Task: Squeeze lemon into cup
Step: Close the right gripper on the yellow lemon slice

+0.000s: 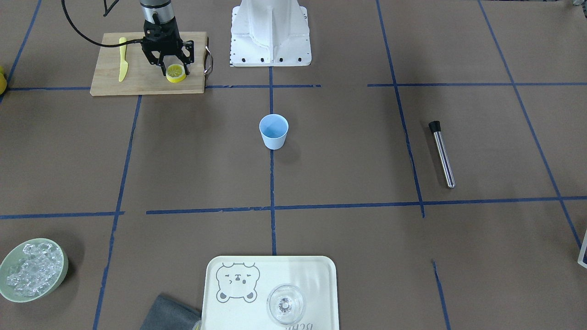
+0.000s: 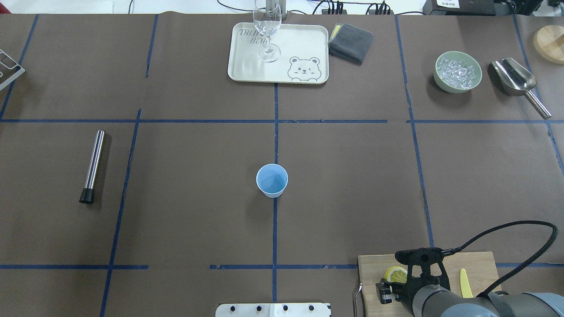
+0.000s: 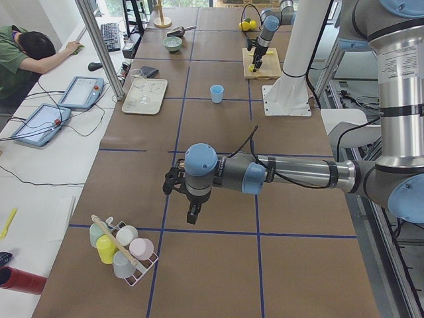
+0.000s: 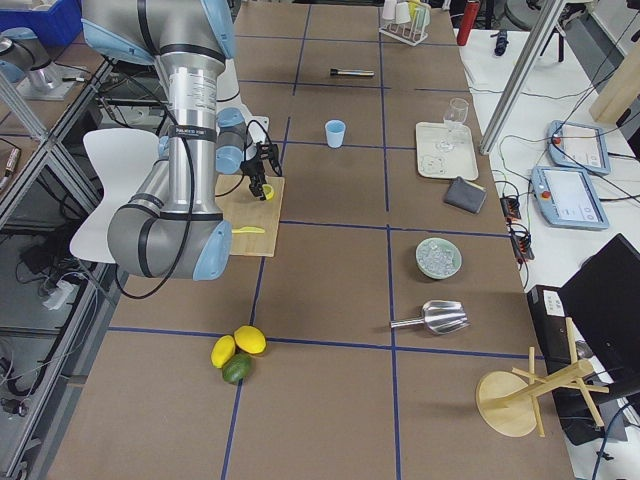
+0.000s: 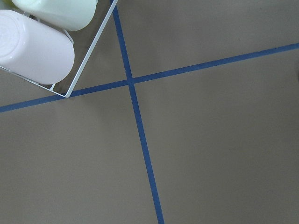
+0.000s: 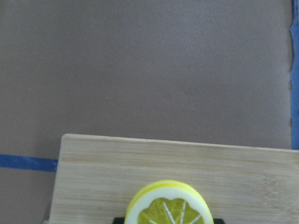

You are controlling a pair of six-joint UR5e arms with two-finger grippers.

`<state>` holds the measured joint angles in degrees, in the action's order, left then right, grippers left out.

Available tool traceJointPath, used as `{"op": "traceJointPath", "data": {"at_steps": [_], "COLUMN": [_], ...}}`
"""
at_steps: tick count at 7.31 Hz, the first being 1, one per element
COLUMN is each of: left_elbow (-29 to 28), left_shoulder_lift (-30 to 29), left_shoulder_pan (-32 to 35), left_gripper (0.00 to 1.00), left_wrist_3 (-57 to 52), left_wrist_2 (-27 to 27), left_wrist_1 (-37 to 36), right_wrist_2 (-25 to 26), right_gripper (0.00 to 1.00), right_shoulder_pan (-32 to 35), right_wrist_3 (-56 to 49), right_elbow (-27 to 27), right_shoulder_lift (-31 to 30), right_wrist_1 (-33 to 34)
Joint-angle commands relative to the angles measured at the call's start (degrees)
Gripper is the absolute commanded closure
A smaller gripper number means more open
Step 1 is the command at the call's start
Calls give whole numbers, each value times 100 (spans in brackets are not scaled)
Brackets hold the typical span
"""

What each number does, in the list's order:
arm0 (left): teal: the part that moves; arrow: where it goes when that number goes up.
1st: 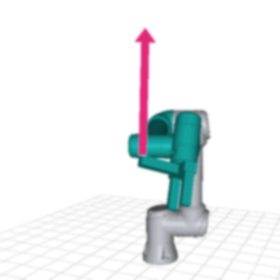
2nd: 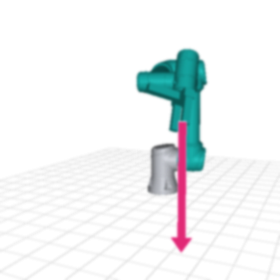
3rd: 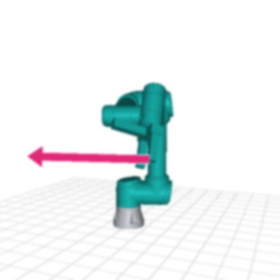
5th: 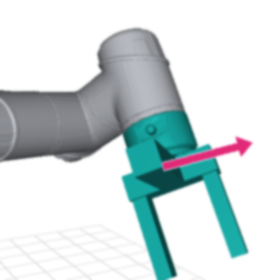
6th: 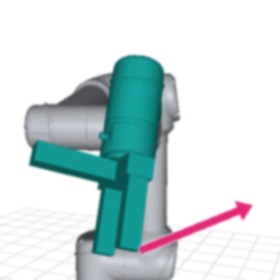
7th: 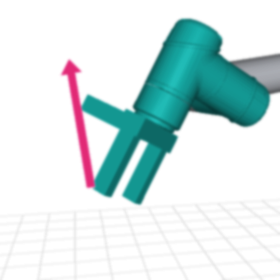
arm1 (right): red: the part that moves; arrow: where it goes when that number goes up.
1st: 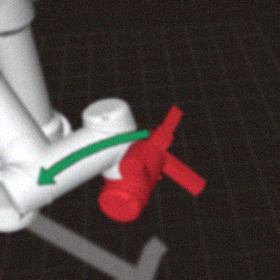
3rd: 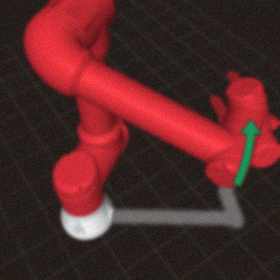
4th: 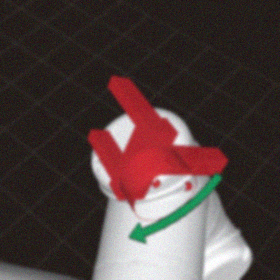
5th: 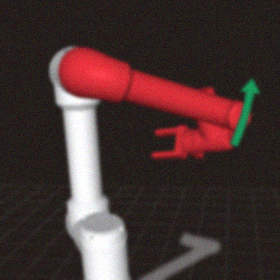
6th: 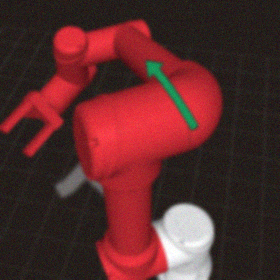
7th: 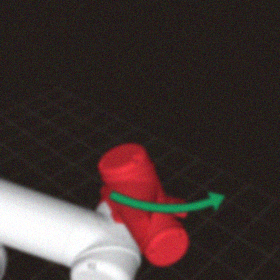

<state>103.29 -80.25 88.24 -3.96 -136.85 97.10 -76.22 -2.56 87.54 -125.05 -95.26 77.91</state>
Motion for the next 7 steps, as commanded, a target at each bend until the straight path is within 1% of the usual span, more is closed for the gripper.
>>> {"op": "traceJointPath", "data": {"at_steps": [1, 2, 5, 7], "left_elbow": [7, 7, 7, 7], "left_shoulder_lift": [0, 0, 0, 0], "left_shoulder_pan": [0, 0, 0, 0], "left_gripper": [0, 0, 0, 0], "left_wrist_3": [-8, 1, 1, -8], "left_wrist_2": [0, 0, 0, 0], "left_wrist_1": [1, -7, -7, -7], "right_wrist_2": [-6, 2, -6, -76], "right_gripper": [100, 100, 100, 100], "right_shoulder_pan": [18, 27, 62, 237], "right_wrist_3": [0, 0, 0, -9], "right_elbow": [-46, -107, -598, -827], "right_shoulder_lift": [-1, -1, -36, -19], "right_wrist_1": [-4, -4, 57, 75]}}
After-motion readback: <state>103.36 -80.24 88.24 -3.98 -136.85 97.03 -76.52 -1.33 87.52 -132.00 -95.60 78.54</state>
